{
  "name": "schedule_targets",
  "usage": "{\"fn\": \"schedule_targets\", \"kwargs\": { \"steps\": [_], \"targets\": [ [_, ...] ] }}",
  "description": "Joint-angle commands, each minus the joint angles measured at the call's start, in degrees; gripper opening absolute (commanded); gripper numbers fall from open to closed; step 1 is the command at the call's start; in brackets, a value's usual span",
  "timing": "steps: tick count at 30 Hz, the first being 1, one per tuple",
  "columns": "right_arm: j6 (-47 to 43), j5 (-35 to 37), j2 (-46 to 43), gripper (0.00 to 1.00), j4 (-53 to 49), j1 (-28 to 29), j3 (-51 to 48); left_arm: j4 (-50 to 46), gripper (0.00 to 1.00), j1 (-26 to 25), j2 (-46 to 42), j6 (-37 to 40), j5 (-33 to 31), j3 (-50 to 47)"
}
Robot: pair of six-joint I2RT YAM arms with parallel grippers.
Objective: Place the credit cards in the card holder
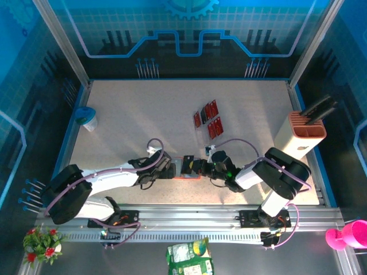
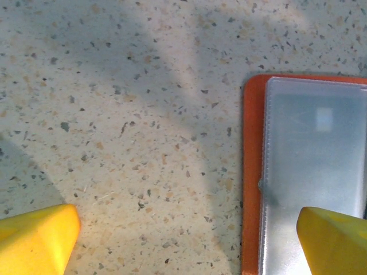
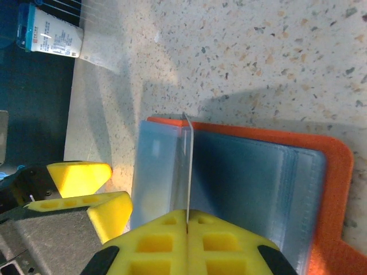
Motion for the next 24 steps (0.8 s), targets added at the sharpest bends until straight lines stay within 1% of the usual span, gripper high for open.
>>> {"fn": "schedule_targets", "kwargs": {
  "steps": [1,7,16,24],
  "targets": [
    [-1.53,2.51,-2.08,0.0,-4.02,0.41,-0.38,-3.17,0.99,0.16,-0.19,-1.83,-1.96,-1.35],
    [-2.81,2.95,-4.16,0.0,-6.74,0.17,1.2,-2.49,0.99,0.14,0.88,-2.05,-1.27,-1.69],
    [-3.07,3.04,-3.77,0.0,-4.65,-0.13,3.33,-2.22,0.99,0.13,1.11,-1.96,-1.09,-2.27],
    [-3.1,3.78,-3.03,0.0,-4.91,-0.21,4.75,-2.03,0.99,0.13,0.94,-2.01,-0.87,-2.51]
  ]
}}
